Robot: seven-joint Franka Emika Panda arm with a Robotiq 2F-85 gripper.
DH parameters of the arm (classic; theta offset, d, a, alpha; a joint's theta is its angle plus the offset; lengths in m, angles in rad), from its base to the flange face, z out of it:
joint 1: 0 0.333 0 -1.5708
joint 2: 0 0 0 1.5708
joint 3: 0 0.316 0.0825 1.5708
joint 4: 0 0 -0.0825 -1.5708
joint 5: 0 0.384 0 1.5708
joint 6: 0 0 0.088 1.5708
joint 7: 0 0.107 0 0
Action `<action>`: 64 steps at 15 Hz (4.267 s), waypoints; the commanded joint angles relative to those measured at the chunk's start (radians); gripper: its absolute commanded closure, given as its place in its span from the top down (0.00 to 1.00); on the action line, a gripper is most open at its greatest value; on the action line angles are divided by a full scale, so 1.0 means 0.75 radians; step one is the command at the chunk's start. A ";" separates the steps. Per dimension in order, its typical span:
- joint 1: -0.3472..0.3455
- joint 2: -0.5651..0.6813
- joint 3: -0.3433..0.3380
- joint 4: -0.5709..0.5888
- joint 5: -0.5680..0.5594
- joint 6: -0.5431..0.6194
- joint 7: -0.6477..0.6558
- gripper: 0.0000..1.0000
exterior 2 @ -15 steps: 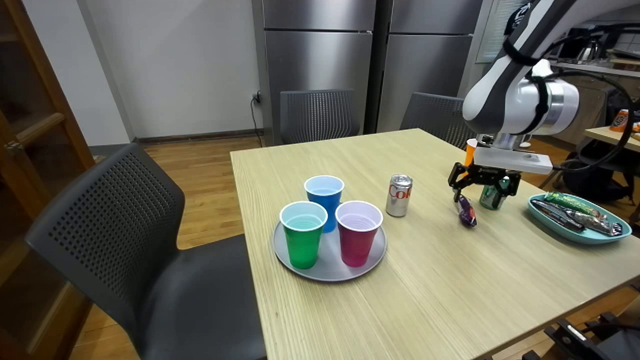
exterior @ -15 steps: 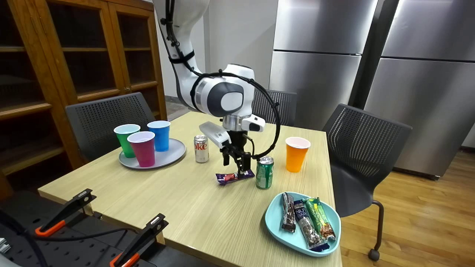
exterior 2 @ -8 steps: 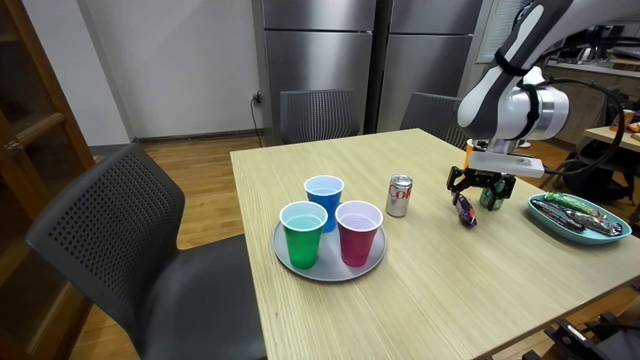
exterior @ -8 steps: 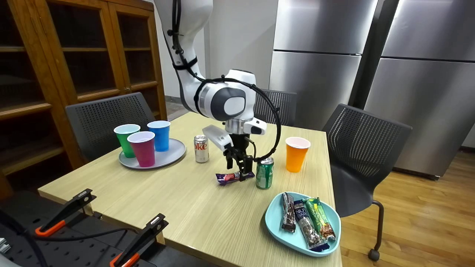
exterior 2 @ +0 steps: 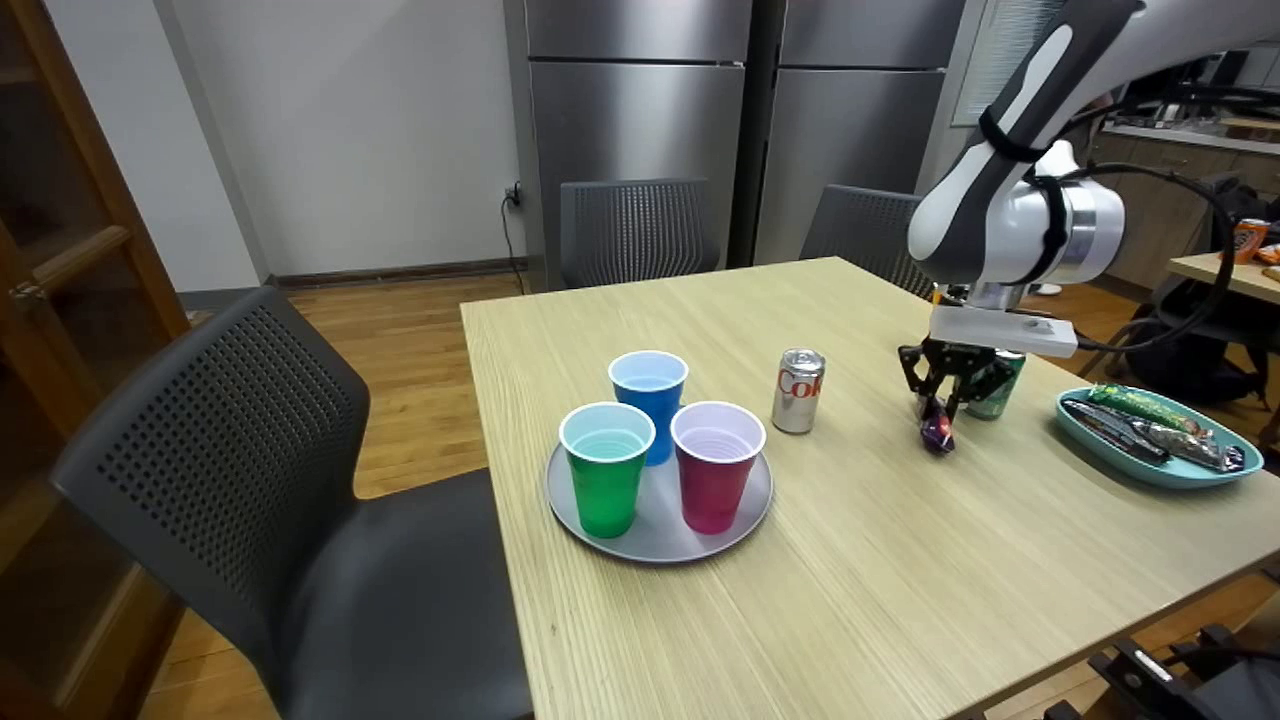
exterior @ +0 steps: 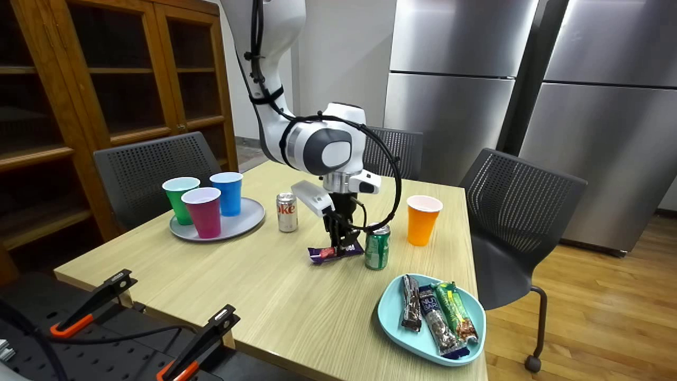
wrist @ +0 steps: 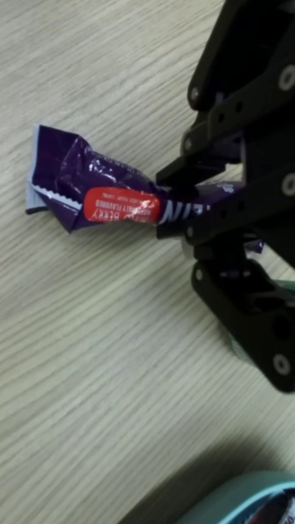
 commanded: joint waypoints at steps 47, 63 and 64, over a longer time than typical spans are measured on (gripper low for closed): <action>-0.128 -0.611 -0.338 -0.680 -0.743 0.522 -0.715 0.04; -0.127 -0.286 -0.336 -0.423 -0.659 0.487 -0.639 0.04; -0.129 -0.270 -0.337 -0.414 -0.660 0.488 -0.640 0.04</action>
